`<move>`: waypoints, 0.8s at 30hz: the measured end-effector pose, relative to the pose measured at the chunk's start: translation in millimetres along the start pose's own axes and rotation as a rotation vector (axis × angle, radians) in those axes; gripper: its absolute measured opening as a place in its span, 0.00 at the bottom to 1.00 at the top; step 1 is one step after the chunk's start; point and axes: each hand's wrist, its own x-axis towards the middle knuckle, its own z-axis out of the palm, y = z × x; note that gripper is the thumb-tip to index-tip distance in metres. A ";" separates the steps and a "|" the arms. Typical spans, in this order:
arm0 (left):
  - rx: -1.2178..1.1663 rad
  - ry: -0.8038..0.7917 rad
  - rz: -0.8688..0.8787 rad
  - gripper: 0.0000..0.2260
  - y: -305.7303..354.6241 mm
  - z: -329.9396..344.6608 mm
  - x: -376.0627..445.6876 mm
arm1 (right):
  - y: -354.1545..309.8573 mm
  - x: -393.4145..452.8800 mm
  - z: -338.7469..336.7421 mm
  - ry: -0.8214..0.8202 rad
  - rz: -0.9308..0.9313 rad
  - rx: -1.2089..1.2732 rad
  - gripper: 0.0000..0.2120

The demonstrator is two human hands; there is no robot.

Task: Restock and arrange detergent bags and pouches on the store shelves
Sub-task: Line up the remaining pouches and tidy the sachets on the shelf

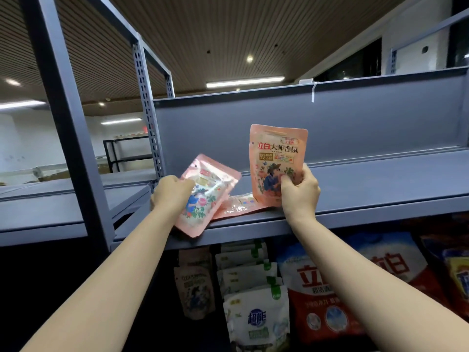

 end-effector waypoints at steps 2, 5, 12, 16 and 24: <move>-0.242 0.136 -0.044 0.10 -9.7 -4.1 -6.3 | -4.6 0.1 -2.6 -0.030 -0.016 -0.045 0.07; -0.591 0.219 -0.123 0.04 -16.2 -9.6 -21.2 | -12.5 -2.6 -5.0 -0.063 -0.011 -0.093 0.10; -0.892 0.271 -0.151 0.08 -21.8 -21.4 -56.7 | -26.3 -34.4 -14.3 0.008 -0.010 0.043 0.12; -0.862 0.349 -0.184 0.08 -43.5 -15.2 -81.0 | -25.4 -56.1 -26.2 0.008 -0.010 0.138 0.13; -0.583 0.207 -0.291 0.18 -142.7 29.3 -144.0 | 1.7 -113.0 -41.3 -0.320 -0.036 0.129 0.16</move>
